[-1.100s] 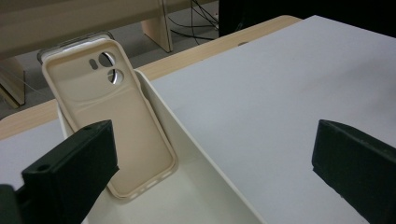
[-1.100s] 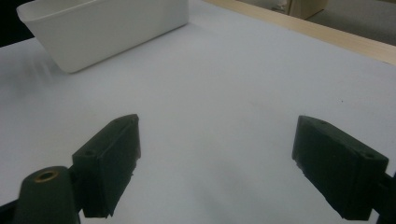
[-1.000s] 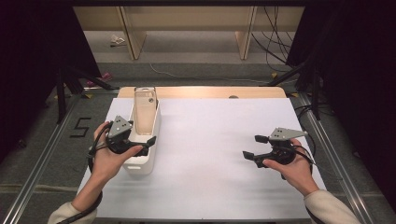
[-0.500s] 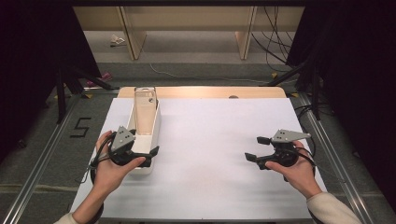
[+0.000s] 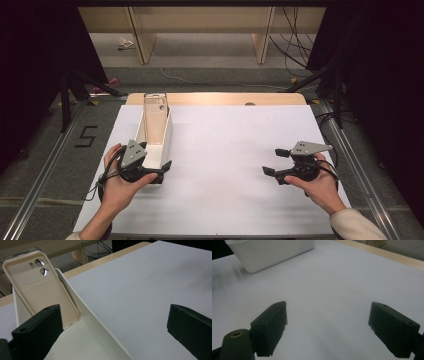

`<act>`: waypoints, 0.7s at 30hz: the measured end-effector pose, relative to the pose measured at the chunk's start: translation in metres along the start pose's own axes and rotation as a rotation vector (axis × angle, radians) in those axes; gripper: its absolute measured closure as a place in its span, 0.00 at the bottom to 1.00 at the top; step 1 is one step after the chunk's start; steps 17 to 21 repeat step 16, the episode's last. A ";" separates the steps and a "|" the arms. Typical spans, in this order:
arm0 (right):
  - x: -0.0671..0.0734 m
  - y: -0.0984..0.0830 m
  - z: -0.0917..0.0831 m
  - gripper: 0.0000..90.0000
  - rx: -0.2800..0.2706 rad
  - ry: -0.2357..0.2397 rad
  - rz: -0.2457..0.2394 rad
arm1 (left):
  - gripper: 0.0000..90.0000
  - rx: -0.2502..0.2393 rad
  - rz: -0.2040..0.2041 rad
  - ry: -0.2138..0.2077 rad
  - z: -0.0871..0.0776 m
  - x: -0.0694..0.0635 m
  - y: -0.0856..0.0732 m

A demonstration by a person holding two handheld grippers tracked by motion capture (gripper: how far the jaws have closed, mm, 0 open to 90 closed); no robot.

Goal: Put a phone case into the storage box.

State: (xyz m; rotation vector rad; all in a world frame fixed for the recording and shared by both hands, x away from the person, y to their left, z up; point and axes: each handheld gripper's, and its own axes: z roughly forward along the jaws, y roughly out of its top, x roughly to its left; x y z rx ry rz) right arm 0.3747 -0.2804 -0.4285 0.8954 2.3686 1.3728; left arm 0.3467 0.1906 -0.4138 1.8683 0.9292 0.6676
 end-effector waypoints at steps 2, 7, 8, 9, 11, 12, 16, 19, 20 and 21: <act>0.000 -0.001 -0.001 0.18 -0.002 0.000 -0.001 | 0.00 0.000 0.000 0.002 0.000 0.000 -0.001; 0.002 -0.002 -0.003 0.18 0.001 0.003 -0.004 | 0.00 -0.002 -0.001 0.003 0.000 -0.002 -0.004; 0.002 -0.002 -0.003 0.18 0.001 0.004 -0.004 | 0.00 -0.001 0.000 0.002 0.000 -0.002 -0.004; 0.002 -0.002 -0.003 0.18 0.001 0.004 -0.005 | 0.00 -0.001 -0.001 0.001 0.000 -0.002 -0.004; 0.002 -0.002 -0.003 0.18 0.001 0.005 -0.003 | 0.00 0.000 0.001 0.002 0.001 -0.002 -0.004; 0.002 -0.003 -0.003 0.18 0.001 0.006 -0.003 | 0.00 0.000 0.001 0.001 0.001 -0.002 -0.004; 0.002 -0.003 -0.003 0.18 0.001 0.008 -0.003 | 0.00 0.002 0.002 0.007 0.001 -0.003 -0.004; 0.002 -0.003 -0.003 0.18 0.001 0.008 -0.003 | 0.00 0.002 0.002 0.007 0.001 -0.003 -0.004; 0.002 -0.003 -0.003 0.18 0.001 0.008 -0.003 | 0.00 0.002 0.002 0.007 0.001 -0.003 -0.004; 0.002 -0.003 -0.003 0.18 0.001 0.008 -0.003 | 0.00 0.002 0.002 0.007 0.001 -0.003 -0.004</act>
